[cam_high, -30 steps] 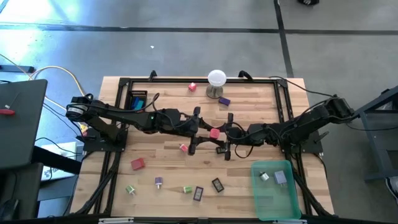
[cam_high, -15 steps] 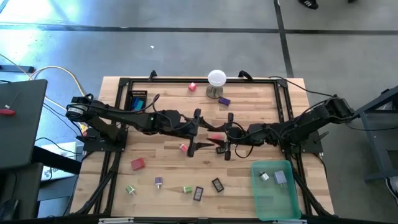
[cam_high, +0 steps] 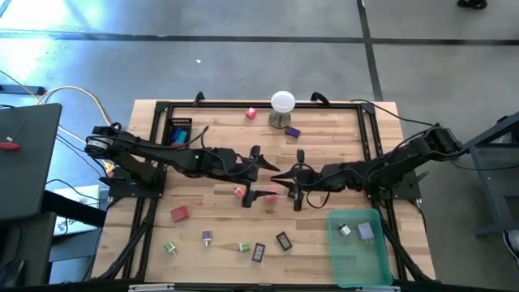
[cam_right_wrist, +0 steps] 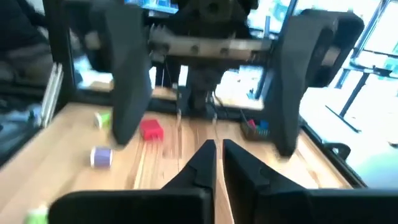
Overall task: Pick & Place Office items
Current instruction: Put the bottom pink charger adapter into the green bin
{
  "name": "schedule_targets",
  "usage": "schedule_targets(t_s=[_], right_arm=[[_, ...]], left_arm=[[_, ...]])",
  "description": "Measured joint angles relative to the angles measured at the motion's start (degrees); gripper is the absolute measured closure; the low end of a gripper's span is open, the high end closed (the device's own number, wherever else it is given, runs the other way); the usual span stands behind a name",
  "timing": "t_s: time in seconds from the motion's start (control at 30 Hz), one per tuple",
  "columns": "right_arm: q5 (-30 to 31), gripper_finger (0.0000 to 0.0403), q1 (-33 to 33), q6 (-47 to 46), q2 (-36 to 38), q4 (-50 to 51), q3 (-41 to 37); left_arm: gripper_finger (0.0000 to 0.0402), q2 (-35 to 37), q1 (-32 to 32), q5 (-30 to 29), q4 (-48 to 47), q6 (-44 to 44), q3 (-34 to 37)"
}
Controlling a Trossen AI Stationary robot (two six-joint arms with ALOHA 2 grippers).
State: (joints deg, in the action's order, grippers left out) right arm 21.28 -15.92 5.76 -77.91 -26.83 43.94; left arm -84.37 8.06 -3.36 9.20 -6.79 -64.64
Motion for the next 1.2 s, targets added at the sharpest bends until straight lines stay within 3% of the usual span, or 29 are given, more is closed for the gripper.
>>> schedule_targets(t_s=[0.2,0.6,0.8,1.2], right_arm=[[3.32,0.0339,0.0,-1.83,0.0,7.2,0.0],[2.35,0.0181,0.0,-6.95,-0.02,20.51,-0.02],[2.54,0.0165,0.07,-8.13,-0.04,21.66,-0.04],[4.33,0.0165,0.04,-9.03,-0.04,23.68,-0.07]], left_arm=[[0.0073,3.38,-2.42,0.18,-10.72,5.89,-0.02],[0.0073,3.24,-4.27,0.25,-21.85,15.38,-0.07],[0.0073,0.27,-3.47,0.25,-22.17,18.17,-0.17],[0.0073,-13.1,1.94,-1.09,-18.62,19.13,-0.11]])
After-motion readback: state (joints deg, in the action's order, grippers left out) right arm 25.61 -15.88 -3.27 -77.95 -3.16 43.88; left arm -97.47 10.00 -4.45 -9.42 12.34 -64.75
